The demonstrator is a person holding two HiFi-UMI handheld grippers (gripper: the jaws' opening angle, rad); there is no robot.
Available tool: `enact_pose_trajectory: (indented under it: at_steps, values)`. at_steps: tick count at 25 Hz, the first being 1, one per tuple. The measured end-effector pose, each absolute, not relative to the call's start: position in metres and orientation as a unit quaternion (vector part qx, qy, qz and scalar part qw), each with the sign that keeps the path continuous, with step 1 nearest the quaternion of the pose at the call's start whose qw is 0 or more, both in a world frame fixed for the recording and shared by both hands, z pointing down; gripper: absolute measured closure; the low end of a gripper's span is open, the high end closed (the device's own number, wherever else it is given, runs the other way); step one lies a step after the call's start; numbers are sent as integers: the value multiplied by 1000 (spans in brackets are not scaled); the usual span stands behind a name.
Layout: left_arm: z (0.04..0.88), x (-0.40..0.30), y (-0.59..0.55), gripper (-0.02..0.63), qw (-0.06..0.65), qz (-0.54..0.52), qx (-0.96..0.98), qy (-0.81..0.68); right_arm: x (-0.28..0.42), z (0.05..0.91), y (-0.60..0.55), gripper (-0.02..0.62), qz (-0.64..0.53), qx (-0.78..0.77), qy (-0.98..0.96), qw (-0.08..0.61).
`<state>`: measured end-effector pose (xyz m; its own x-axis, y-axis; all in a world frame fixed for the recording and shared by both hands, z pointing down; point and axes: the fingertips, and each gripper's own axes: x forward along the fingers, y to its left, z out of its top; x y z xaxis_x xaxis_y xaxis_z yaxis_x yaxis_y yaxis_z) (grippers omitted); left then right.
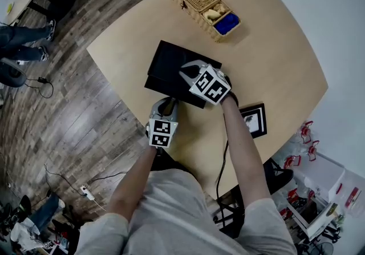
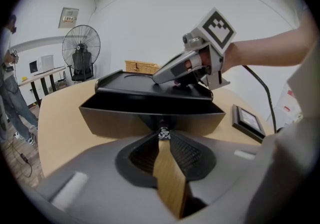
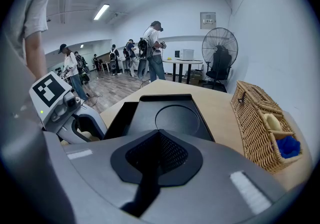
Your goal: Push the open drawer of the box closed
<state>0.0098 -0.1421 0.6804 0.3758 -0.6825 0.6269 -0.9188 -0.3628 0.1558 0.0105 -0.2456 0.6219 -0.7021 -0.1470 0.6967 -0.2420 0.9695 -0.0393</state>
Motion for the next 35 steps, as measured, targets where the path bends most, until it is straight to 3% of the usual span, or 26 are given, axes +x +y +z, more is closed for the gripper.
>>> enact_pose_trajectory:
  at_steps: [35]
  values:
    - [680, 19, -180, 482, 237, 231, 801, -498, 13, 627, -243, 595, 72, 103, -920, 371]
